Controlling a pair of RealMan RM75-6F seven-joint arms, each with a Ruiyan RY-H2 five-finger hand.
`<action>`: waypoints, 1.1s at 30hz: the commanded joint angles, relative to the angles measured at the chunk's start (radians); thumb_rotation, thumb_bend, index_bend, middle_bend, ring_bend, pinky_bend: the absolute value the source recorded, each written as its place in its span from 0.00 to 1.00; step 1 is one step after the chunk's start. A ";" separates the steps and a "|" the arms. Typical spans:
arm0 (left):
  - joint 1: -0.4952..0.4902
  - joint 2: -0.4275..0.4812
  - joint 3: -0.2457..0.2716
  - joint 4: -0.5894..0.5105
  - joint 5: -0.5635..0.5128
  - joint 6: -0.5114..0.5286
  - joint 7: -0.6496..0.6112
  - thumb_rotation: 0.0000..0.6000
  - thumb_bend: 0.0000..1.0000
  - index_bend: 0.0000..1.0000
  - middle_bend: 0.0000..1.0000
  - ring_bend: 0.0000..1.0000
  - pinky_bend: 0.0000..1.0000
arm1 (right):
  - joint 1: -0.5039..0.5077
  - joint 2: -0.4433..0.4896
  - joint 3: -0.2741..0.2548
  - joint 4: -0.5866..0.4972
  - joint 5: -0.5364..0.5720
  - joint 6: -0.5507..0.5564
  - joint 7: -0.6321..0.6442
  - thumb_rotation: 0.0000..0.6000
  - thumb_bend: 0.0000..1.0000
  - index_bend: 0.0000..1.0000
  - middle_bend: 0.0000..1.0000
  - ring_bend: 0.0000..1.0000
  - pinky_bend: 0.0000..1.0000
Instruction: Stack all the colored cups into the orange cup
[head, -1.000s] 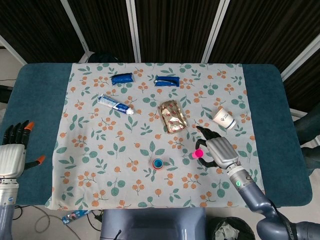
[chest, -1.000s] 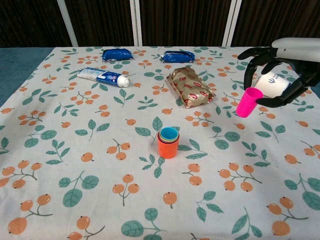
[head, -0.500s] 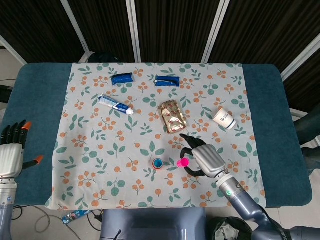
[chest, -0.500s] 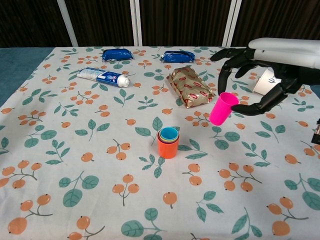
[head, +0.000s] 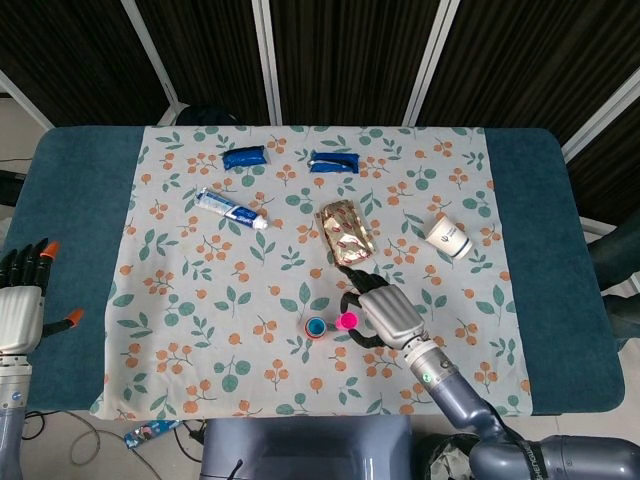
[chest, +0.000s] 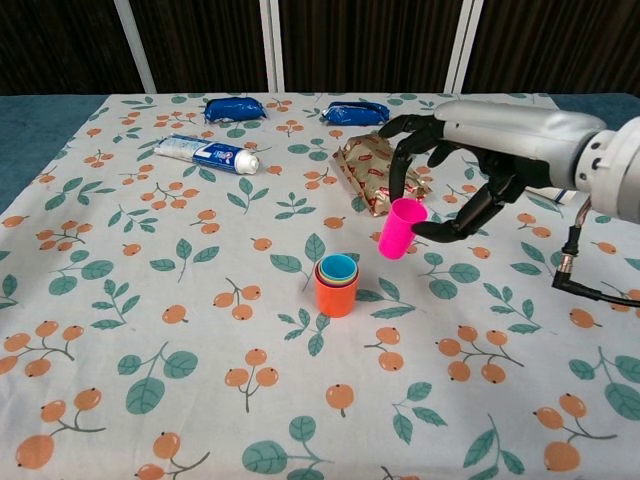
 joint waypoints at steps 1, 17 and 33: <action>0.000 0.000 -0.001 0.000 0.000 -0.002 0.000 1.00 0.08 0.05 0.02 0.00 0.01 | 0.015 -0.021 0.007 0.014 0.019 -0.001 -0.018 1.00 0.44 0.53 0.04 0.11 0.19; 0.002 0.000 -0.008 0.004 -0.001 -0.011 -0.001 1.00 0.08 0.05 0.02 0.00 0.01 | 0.054 -0.105 0.014 0.041 0.067 0.011 -0.069 1.00 0.45 0.54 0.04 0.11 0.19; 0.005 0.000 -0.013 0.004 0.002 -0.015 0.000 1.00 0.08 0.05 0.02 0.00 0.01 | 0.083 -0.152 0.027 0.069 0.117 0.025 -0.102 1.00 0.45 0.54 0.04 0.11 0.19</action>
